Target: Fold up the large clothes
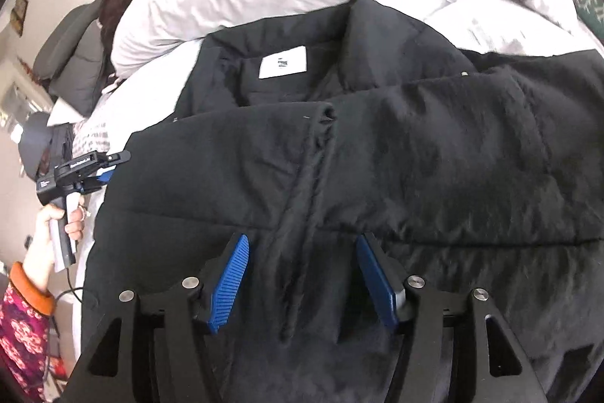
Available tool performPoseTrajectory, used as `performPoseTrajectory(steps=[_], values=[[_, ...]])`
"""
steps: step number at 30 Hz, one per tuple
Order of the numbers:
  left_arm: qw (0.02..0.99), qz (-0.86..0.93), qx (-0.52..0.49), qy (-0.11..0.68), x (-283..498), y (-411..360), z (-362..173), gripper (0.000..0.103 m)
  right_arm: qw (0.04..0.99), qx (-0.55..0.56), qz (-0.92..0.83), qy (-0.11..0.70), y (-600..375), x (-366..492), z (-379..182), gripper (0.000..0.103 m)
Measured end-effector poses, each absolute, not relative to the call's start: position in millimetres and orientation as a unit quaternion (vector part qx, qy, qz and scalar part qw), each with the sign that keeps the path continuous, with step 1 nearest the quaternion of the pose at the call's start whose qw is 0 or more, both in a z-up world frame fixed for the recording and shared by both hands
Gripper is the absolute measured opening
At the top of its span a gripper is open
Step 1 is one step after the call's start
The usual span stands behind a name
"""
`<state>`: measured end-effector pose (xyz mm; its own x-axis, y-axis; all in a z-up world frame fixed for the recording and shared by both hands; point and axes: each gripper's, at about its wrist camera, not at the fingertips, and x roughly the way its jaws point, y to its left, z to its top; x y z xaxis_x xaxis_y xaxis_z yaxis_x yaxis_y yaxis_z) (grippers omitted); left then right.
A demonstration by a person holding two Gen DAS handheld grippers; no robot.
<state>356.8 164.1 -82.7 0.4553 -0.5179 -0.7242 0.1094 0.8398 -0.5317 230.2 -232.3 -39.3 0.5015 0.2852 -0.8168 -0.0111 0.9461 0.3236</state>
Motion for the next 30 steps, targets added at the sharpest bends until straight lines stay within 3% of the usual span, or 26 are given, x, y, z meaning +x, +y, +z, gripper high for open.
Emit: performPoseTrajectory(steps=[2,4,7,12,13,16,20,23,24,26,30], values=[[0.864,-0.202,-0.203,0.413,337.7,163.9,-71.7,0.014,0.853,0.146,0.089,0.493,-233.3,237.1,-48.9,0.062],[0.880,-0.173,-0.160,0.413,334.3,159.9,-83.5,0.017,0.854,0.151,0.091,0.490,-235.2,241.8,-53.6,0.063],[0.883,-0.140,-0.131,0.428,330.6,160.5,-91.8,0.041,0.854,0.170,0.092,0.482,-235.0,237.5,-52.7,0.067],[0.904,-0.135,-0.089,0.397,293.4,169.2,-46.7,0.042,0.868,0.113,0.065,0.479,-224.2,225.5,-31.0,0.067],[0.908,-0.151,-0.060,0.387,276.8,167.5,-37.5,0.041,0.873,0.100,0.060,0.473,-220.8,223.1,-25.3,0.067],[0.897,-0.196,-0.005,0.397,254.7,151.9,-36.1,0.014,0.887,0.075,0.059,0.451,-208.8,214.8,-7.1,0.067],[0.854,-0.187,0.043,0.483,243.3,143.9,-90.4,0.012,0.890,0.055,0.071,0.448,-187.6,216.1,-7.4,0.067],[0.856,-0.170,0.004,0.487,229.3,156.3,-75.0,0.012,0.874,0.033,0.045,0.482,-181.4,219.3,-26.8,0.066],[0.855,-0.168,-0.006,0.490,225.7,159.1,-68.2,0.015,0.872,0.029,0.041,0.486,-184.2,212.9,-26.6,0.066],[0.853,-0.165,-0.014,0.494,211.3,162.0,-52.0,0.045,0.876,0.024,0.050,0.478,-191.7,197.3,-14.2,0.067],[0.875,-0.179,0.017,0.450,173.4,149.5,-22.4,0.053,0.882,0.035,0.029,0.469,-212.7,166.3,11.8,0.068]])
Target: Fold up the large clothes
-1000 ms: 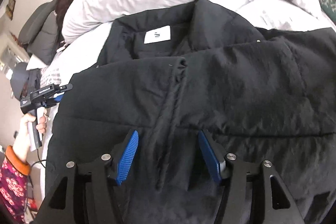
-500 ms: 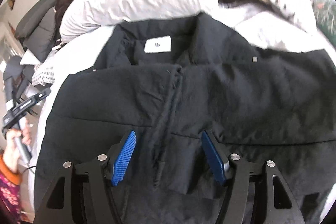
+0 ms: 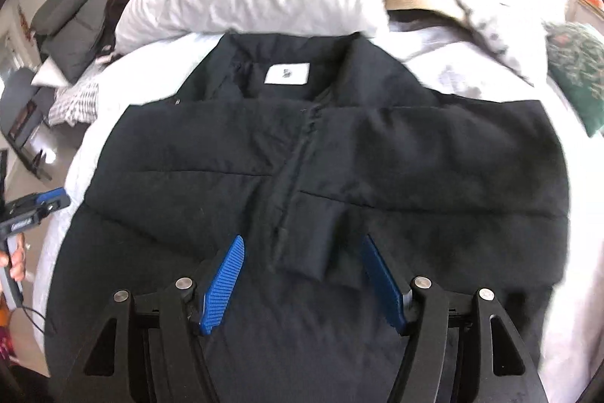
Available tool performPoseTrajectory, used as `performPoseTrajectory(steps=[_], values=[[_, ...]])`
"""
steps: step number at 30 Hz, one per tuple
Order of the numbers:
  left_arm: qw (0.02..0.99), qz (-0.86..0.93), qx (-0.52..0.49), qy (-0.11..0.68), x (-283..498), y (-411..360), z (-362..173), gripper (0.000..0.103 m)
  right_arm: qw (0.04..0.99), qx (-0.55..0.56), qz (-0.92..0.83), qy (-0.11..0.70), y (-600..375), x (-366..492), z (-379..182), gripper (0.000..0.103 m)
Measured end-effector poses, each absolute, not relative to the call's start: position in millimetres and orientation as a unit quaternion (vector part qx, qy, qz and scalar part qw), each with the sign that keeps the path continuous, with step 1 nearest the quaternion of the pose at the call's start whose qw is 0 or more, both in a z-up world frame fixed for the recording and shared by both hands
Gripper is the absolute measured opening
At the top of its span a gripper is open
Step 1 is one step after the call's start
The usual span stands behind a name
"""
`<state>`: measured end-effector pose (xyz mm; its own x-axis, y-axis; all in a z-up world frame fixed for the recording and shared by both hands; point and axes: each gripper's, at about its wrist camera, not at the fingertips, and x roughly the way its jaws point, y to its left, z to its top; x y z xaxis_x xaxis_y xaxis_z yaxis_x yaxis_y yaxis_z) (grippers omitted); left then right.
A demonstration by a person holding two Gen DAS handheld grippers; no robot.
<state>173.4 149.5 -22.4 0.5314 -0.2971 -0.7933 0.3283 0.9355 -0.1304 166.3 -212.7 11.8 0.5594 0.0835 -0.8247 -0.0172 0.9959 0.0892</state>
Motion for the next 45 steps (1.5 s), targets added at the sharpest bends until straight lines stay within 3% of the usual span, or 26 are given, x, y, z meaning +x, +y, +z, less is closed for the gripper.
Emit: performPoseTrajectory(steps=[2,7,10,13,22,28,30,33,37,41,45], values=[[0.880,-0.180,0.013,0.440,158.0,141.3,-21.7,0.061,0.882,0.048,0.018,0.468,-223.5,148.4,16.8,0.070],[0.861,-0.188,-0.025,0.472,124.1,134.7,-59.8,0.061,0.867,0.069,-0.011,0.493,-245.3,102.4,-5.9,0.071],[0.849,-0.198,0.002,0.490,95.6,134.9,-93.2,0.062,0.853,0.058,-0.027,0.517,-256.4,75.9,-32.8,0.071],[0.866,-0.208,0.048,0.453,65.7,138.3,-109.6,0.063,0.832,0.043,-0.036,0.552,-271.9,52.0,-69.1,0.071],[0.832,-0.214,0.073,0.507,7.3,158.2,-104.3,0.065,0.846,-0.029,-0.004,0.533,-270.2,-11.6,-70.0,0.073],[0.782,-0.228,0.153,0.559,-34.9,157.9,-95.9,0.069,0.799,-0.126,0.005,0.587,-248.5,-57.4,-66.4,0.076],[0.764,-0.230,0.186,0.573,-52.3,159.6,-94.9,0.071,0.762,-0.124,0.010,0.636,-249.2,-73.9,-68.8,0.087],[0.757,-0.226,0.222,0.571,-77.7,163.8,-88.1,0.071,0.713,-0.135,0.013,0.688,-252.8,-98.8,-75.2,0.088],[0.786,-0.215,0.202,0.543,-94.2,178.7,-60.4,0.071,0.716,-0.157,-0.008,0.681,-262.9,-129.1,-56.4,0.087],[0.812,-0.187,0.161,0.529,-94.8,198.7,-36.0,0.081,0.758,-0.089,-0.028,0.646,-294.7,-147.4,-22.0,0.087],[0.804,-0.172,0.085,0.563,-77.8,218.1,-38.6,0.082,0.769,-0.030,-0.041,0.638,-323.0,-154.7,-12.0,0.087]])
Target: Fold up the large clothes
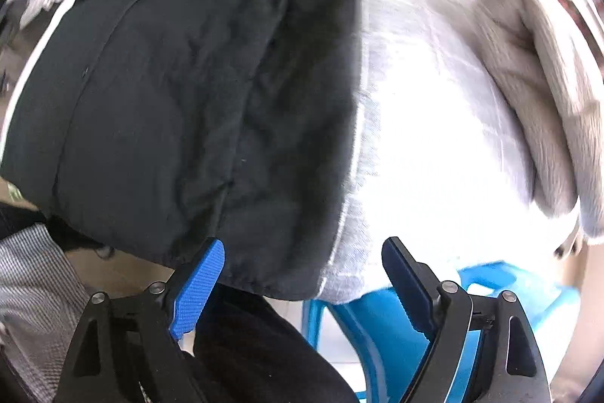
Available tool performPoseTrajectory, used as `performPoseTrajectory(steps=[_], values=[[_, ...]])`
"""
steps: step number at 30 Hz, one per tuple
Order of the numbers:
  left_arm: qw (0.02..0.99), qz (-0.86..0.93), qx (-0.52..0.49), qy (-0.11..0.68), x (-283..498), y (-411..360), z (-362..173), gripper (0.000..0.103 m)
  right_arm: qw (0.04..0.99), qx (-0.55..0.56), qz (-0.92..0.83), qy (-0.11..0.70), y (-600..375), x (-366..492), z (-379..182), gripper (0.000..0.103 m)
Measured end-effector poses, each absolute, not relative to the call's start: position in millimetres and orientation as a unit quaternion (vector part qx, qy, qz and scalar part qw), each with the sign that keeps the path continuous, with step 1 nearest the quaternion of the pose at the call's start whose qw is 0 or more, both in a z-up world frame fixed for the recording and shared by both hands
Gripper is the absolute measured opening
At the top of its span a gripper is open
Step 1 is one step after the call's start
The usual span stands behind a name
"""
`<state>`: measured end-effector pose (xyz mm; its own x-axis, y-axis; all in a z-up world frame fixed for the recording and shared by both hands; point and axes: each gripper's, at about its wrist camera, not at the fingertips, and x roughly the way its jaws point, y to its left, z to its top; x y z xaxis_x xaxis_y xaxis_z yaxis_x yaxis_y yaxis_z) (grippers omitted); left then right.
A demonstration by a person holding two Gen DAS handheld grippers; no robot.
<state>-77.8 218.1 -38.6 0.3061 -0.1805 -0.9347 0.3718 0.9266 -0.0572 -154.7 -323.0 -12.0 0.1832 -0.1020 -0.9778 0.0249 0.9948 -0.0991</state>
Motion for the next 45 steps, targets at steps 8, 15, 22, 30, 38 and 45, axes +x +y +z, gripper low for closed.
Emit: performPoseTrajectory(steps=[8,15,22,30,38,45], values=[[0.753,-0.156,-0.024,0.638,-63.6,243.7,-80.7,0.082,0.748,0.020,-0.031,0.663,-350.3,-142.6,-34.0,0.087],[0.700,-0.168,-0.078,0.689,-60.5,249.1,-112.7,0.082,0.730,0.035,-0.028,0.682,-369.4,-138.5,-48.3,0.087],[0.693,-0.171,-0.078,0.696,-53.5,246.2,-118.3,0.082,0.708,0.026,-0.041,0.704,-364.9,-123.8,-72.1,0.087],[0.697,-0.174,-0.031,0.695,-56.8,226.0,-119.1,0.081,0.701,0.009,-0.045,0.712,-361.6,-122.4,-75.4,0.083],[0.675,-0.216,-0.032,0.705,-64.5,202.2,-121.5,0.061,0.692,-0.003,-0.032,0.722,-351.4,-121.6,-75.4,0.056],[0.661,-0.220,-0.037,0.716,-70.7,173.2,-129.9,0.044,0.683,0.010,-0.005,0.731,-344.5,-131.6,-83.1,0.016]])
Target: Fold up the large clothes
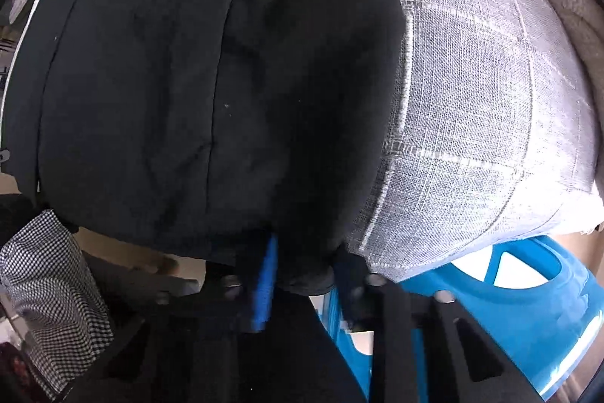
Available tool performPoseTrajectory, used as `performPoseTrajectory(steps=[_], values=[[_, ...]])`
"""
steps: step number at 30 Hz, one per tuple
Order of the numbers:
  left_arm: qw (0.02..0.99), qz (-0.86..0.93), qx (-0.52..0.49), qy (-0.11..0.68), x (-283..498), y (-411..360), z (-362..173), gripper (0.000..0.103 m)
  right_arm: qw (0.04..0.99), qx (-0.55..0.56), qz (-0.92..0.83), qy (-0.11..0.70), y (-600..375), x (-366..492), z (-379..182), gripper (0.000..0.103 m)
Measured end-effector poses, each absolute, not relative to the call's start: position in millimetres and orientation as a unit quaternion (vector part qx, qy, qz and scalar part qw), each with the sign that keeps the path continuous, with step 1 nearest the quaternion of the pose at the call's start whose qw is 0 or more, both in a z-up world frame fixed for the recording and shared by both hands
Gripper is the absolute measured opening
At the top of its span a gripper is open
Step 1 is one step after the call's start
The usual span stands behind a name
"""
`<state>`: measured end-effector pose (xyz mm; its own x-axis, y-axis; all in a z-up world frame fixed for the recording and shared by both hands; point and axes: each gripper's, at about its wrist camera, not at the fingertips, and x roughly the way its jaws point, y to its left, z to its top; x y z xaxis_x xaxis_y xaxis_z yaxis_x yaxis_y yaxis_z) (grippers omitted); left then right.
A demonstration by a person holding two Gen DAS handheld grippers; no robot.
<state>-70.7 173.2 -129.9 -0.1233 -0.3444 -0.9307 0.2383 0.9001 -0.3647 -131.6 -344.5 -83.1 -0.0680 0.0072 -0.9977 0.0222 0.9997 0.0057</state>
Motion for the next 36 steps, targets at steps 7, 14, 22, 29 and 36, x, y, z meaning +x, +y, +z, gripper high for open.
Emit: performPoseTrajectory(steps=[7,14,22,29,36], values=[[0.699,-0.217,-0.044,0.680,-78.8,178.6,-104.8,0.007,0.717,0.040,0.007,0.696,-344.3,-136.1,-68.3,0.007],[0.732,-0.249,-0.107,0.625,-77.4,173.5,-50.2,0.006,0.774,0.095,0.021,0.625,-334.2,-133.3,-27.7,0.005],[0.811,-0.251,-0.121,0.514,-33.0,161.4,36.4,0.006,0.843,0.140,0.034,0.519,-341.3,-105.1,31.1,0.005],[0.854,-0.206,-0.120,0.462,39.8,153.7,74.4,0.006,0.876,0.186,0.020,0.444,-369.4,-59.4,66.2,0.005],[0.884,-0.137,-0.109,0.433,138.7,140.9,87.1,0.006,0.886,0.234,-0.043,0.398,-406.2,4.4,94.5,0.005]])
